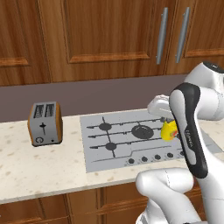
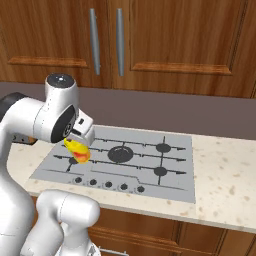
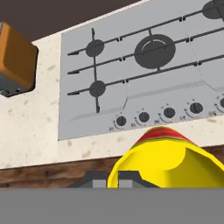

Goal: Pick the cup and bowl from the counter and place them on the counter next to the sink.

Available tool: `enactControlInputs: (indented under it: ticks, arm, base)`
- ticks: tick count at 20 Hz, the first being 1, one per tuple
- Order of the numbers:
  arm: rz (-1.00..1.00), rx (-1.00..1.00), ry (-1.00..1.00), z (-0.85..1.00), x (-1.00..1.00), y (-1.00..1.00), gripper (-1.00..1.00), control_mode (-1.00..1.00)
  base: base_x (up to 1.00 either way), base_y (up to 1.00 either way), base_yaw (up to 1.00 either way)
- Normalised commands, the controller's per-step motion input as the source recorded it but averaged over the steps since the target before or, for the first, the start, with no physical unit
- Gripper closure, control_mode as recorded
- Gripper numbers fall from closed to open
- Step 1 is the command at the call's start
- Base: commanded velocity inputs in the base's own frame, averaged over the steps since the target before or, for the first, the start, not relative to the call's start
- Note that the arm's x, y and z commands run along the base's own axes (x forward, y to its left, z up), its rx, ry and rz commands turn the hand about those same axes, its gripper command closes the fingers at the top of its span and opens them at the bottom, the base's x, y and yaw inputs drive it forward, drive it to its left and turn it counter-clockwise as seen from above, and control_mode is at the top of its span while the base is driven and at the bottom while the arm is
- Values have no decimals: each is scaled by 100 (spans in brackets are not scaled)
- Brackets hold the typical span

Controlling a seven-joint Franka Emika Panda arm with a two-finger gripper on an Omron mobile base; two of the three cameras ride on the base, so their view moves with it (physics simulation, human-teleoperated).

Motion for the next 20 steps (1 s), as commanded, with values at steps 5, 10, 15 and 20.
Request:
enactControlInputs:
  ticks: [5,10,15,20]
  arm:
    - [10,1,7,0,0,27,100,-100]
    - [1,0,3,0,0,4,100,-100]
    - [0,0,0,0,0,0,100,-100]
    - [0,0,0,0,0,0,100,-100]
  base:
    - [0,0,0]
    - [0,0,0]
    - [0,0,0]
    - [0,0,0]
